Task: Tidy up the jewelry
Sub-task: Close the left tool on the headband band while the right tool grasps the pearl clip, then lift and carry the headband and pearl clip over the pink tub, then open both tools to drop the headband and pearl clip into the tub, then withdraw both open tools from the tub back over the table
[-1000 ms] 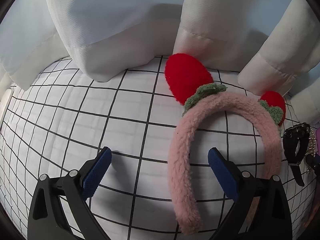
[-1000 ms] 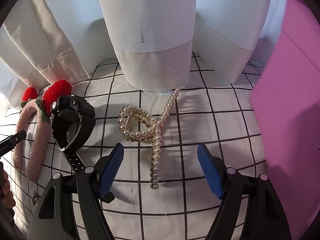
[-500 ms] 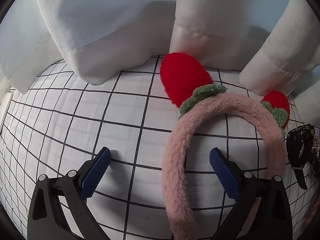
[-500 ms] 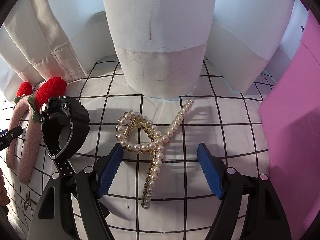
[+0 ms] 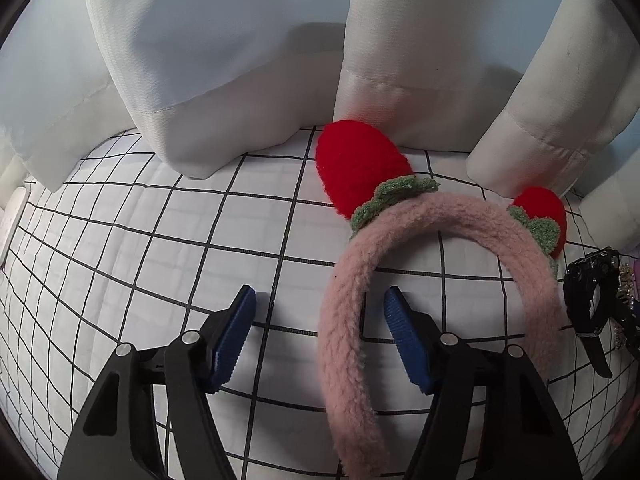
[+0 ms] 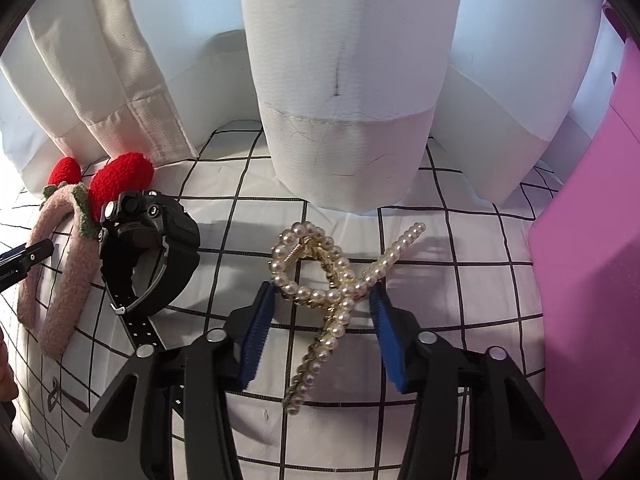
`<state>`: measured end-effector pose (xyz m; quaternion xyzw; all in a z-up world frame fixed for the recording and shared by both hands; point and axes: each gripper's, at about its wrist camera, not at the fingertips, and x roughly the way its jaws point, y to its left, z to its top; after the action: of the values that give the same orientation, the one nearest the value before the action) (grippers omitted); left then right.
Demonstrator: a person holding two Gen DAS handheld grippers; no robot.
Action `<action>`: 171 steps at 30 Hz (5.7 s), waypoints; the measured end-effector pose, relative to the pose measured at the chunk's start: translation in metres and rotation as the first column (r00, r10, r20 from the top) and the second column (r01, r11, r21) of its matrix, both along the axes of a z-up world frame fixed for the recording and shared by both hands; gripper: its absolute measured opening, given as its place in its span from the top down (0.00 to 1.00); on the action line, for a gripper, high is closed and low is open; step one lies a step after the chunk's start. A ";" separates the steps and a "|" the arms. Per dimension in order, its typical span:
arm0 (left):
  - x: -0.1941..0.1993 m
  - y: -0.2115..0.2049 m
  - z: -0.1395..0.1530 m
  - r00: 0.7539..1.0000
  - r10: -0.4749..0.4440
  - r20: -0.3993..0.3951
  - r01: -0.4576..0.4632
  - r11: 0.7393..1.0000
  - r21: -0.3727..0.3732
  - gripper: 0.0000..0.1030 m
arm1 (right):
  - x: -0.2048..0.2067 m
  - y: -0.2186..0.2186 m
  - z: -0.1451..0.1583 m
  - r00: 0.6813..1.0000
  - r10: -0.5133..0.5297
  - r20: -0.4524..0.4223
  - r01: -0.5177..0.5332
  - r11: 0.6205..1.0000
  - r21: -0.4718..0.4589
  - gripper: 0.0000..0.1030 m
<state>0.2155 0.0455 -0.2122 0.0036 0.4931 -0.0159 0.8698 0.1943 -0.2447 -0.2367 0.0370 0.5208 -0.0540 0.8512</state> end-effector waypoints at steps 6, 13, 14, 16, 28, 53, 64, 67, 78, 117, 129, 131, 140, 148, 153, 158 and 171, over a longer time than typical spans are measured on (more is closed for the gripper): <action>-0.007 -0.001 0.005 1.000 -0.027 0.001 0.027 0.999 -0.019 0.90 | -0.004 0.005 -0.002 1.000 -0.018 0.014 0.017 0.999 0.029 0.57; -0.031 0.009 0.021 0.998 -0.046 0.050 0.049 0.997 -0.053 0.91 | -0.015 0.005 0.006 0.999 -0.026 0.032 0.025 0.999 0.045 0.57; -0.035 0.010 0.024 0.997 -0.047 0.058 0.050 0.997 -0.053 0.91 | -0.018 0.004 0.009 0.999 -0.027 0.037 0.026 0.999 0.046 0.57; -0.043 0.012 0.032 0.997 -0.046 0.069 0.050 0.997 -0.060 0.91 | -0.029 0.001 0.017 0.999 -0.027 0.045 0.025 0.998 0.050 0.57; -0.078 0.028 0.076 0.994 -0.043 0.099 0.052 0.994 -0.091 0.90 | -0.051 0.020 0.047 0.996 -0.023 0.085 0.018 0.999 0.049 0.60; -0.113 -0.004 0.164 0.959 -0.141 0.247 0.172 0.979 -0.108 0.90 | -0.128 0.011 0.164 0.969 -0.012 0.246 0.000 0.999 0.050 0.60; -0.132 -0.043 0.194 0.928 -0.238 0.285 0.280 0.953 -0.117 0.89 | -0.175 -0.014 0.207 0.947 -0.070 0.314 0.054 0.997 0.060 0.60; -0.135 -0.055 0.198 0.920 -0.259 0.293 0.305 0.944 -0.124 0.89 | -0.186 -0.022 0.214 0.940 -0.088 0.328 0.074 0.996 0.056 0.60; -0.148 -0.120 0.217 0.867 -0.367 0.338 0.429 0.895 -0.127 0.89 | -0.229 -0.065 0.240 0.911 -0.174 0.375 0.167 0.985 0.052 0.60; -0.168 -0.399 0.201 0.675 -0.674 0.300 0.719 0.692 -0.065 0.88 | -0.302 -0.248 0.231 0.850 -0.436 0.295 0.435 0.897 0.071 0.60; -0.165 -0.415 0.186 0.695 -0.676 0.244 0.702 0.712 -0.030 0.86 | -0.287 -0.256 0.217 0.872 -0.433 0.229 0.424 0.901 0.090 0.60; -0.165 -0.421 0.183 0.700 -0.675 0.234 0.699 0.715 -0.027 0.84 | -0.284 -0.256 0.216 0.875 -0.431 0.219 0.423 0.902 0.086 0.60; -0.162 -0.415 0.185 0.719 -0.644 0.261 0.674 0.738 -0.034 0.33 | -0.277 -0.255 0.221 0.877 -0.421 0.231 0.423 0.905 0.046 0.31; -0.158 -0.408 0.191 0.735 -0.621 0.270 0.654 0.755 -0.043 0.23 | -0.275 -0.257 0.217 0.875 -0.429 0.224 0.428 0.902 0.058 0.29; -0.156 -0.401 0.194 0.745 -0.609 0.271 0.643 0.764 -0.051 0.22 | -0.283 -0.255 0.220 0.874 -0.427 0.230 0.425 0.903 0.062 0.29; -0.156 -0.392 0.200 0.752 -0.597 0.280 0.634 0.772 -0.056 0.21 | -0.282 -0.250 0.224 0.877 -0.418 0.238 0.416 0.907 0.060 0.29; -0.157 -0.350 0.214 0.784 -0.546 0.295 0.590 0.803 -0.085 0.14 | -0.277 -0.227 0.231 0.885 -0.394 0.248 0.389 0.919 0.071 0.29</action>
<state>0.0584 -0.3044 0.0016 0.0791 0.3491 -0.3197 0.8773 -0.0829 -0.4712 -0.0055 0.1559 0.3884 -0.2142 0.8826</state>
